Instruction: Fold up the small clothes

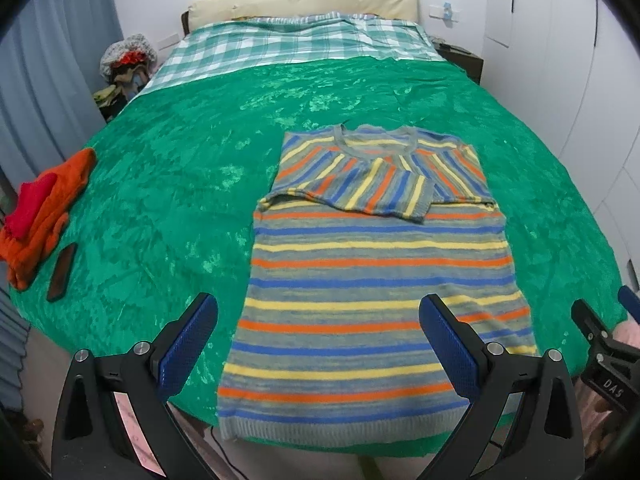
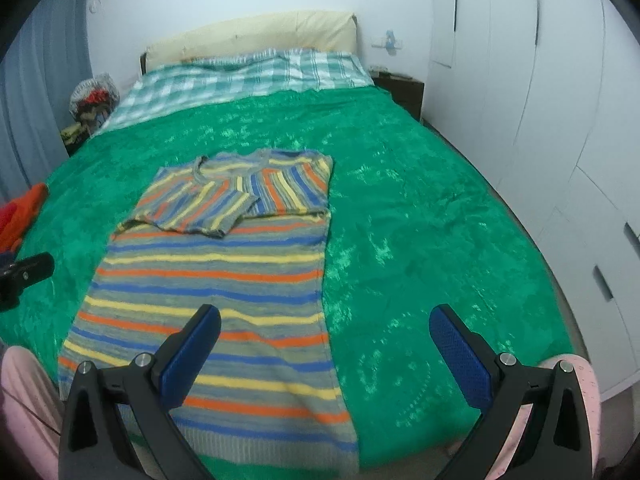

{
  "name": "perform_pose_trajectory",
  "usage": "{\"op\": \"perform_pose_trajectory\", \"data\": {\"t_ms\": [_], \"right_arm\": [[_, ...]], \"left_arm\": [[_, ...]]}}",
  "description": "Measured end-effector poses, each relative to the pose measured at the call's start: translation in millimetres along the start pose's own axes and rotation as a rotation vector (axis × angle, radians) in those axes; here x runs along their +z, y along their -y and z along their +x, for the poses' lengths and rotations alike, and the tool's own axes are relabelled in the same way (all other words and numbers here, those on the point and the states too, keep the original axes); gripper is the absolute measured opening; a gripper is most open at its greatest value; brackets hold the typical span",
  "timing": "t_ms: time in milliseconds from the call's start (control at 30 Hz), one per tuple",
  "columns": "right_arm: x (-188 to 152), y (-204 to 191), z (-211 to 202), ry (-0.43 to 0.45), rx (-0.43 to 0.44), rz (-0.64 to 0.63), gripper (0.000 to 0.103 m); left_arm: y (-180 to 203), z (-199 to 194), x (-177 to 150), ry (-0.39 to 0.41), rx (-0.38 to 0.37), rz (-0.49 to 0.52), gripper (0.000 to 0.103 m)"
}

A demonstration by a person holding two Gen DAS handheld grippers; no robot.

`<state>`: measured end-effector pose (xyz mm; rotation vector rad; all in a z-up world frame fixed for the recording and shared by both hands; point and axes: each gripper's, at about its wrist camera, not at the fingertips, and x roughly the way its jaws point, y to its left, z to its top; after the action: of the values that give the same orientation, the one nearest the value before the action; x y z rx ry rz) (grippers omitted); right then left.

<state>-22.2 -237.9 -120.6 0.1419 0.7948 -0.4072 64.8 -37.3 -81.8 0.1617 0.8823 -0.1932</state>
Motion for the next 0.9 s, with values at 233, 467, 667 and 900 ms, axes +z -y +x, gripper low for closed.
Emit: {"op": "perform_pose_trajectory", "data": {"t_ms": [233, 467, 667, 900], "right_arm": [[12, -5, -17, -0.042, 0.021, -0.038, 0.103], [22, -18, -30, -0.016, 0.044, -0.077, 0.103], [22, -26, -35, -0.013, 0.033, -0.101, 0.103], [20, -28, -33, -0.023, 0.036, -0.108, 0.103]], "left_arm": [[2, -7, -6, 0.0, -0.011, 0.001, 0.101], [2, -13, -7, 0.003, -0.005, 0.005, 0.101], [2, -16, -7, 0.003, 0.002, 0.011, 0.101], [3, -17, -8, 0.001, 0.012, 0.018, 0.101]]}}
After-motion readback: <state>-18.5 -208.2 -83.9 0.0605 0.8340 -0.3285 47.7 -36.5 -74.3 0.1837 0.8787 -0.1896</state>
